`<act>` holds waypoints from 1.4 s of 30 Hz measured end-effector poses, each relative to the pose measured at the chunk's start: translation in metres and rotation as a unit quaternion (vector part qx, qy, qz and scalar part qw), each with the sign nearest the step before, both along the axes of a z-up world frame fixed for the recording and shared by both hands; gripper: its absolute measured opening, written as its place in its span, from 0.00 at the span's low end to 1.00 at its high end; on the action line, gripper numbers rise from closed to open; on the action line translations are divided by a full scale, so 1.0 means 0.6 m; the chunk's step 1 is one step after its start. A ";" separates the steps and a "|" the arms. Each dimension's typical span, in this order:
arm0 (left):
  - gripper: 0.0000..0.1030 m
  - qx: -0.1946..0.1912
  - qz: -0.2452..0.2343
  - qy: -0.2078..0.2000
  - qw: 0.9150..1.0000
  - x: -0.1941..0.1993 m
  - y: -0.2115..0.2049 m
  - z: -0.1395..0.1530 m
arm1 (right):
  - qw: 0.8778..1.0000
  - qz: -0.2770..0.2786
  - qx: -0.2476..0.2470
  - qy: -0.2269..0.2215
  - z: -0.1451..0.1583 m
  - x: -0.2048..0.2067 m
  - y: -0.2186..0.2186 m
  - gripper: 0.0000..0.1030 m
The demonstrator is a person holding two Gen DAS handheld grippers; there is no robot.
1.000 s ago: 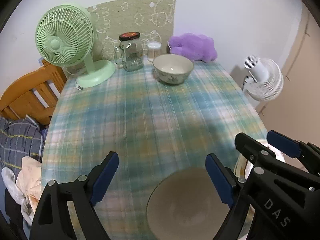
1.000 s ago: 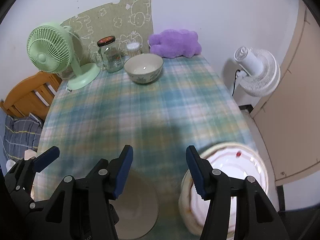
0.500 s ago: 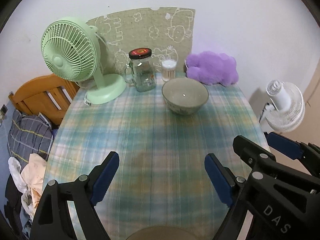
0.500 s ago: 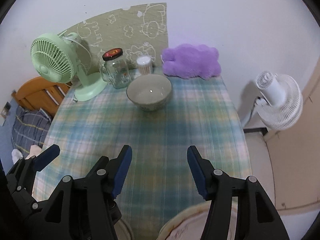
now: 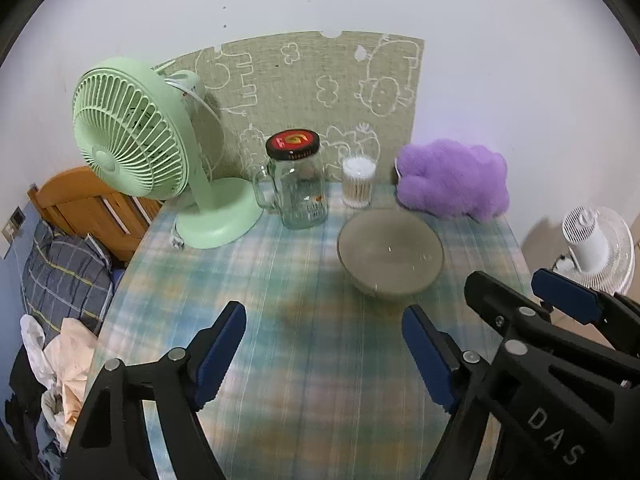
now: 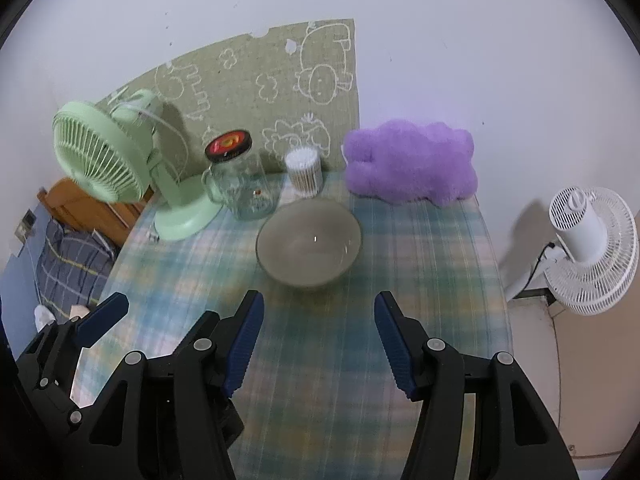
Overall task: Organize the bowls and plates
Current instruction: 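Move both grippers to the white bowl in front of the purple plush, then close both grippers on the rim of the white bowl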
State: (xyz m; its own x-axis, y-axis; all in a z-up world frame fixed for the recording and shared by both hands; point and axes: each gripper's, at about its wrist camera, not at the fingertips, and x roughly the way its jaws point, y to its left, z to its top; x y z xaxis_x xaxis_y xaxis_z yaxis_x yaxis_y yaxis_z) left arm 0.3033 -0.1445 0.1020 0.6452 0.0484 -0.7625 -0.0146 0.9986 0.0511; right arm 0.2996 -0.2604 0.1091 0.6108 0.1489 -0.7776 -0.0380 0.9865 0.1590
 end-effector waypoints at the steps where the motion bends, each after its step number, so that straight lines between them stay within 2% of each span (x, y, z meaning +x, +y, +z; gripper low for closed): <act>1: 0.79 -0.001 0.002 0.000 1.000 0.007 -0.001 0.000 | 1.000 -0.001 0.001 -0.003 0.001 0.008 -0.002 0.60; 6: 0.75 -0.006 0.009 -0.005 1.000 0.056 -0.001 -0.004 | 1.000 -0.009 0.004 -0.010 -0.001 0.065 -0.014 0.60; 11: 0.68 0.012 0.015 -0.012 1.000 0.102 -0.007 -0.022 | 1.000 -0.017 0.012 -0.006 -0.018 0.114 -0.024 0.59; 21: 0.50 0.022 -0.009 0.021 1.000 0.181 -0.024 -0.098 | 0.999 -0.037 0.013 0.020 -0.100 0.197 -0.031 0.59; 25: 0.45 0.030 -0.004 0.031 0.999 0.201 -0.028 -0.128 | 0.999 -0.041 0.010 0.033 -0.132 0.224 -0.033 0.52; 27: 0.43 0.024 -0.002 0.040 0.999 0.212 -0.027 -0.142 | 0.998 -0.041 0.008 0.040 -0.148 0.234 -0.032 0.51; 31: 0.41 0.014 0.003 0.043 0.999 0.224 -0.024 -0.157 | 0.998 -0.041 0.010 0.051 -0.168 0.251 -0.034 0.42; 34: 0.36 0.008 0.005 0.046 0.999 0.232 -0.023 -0.165 | 0.998 -0.034 0.008 0.056 -0.182 0.260 -0.026 0.39; 39: 0.23 0.001 0.010 0.068 0.998 0.247 -0.019 -0.189 | 0.997 -0.040 -0.016 0.060 -0.201 0.270 -0.023 0.25; 42: 0.15 0.003 0.001 0.075 0.997 0.248 -0.027 -0.199 | 0.997 -0.039 -0.018 0.063 -0.212 0.273 -0.027 0.22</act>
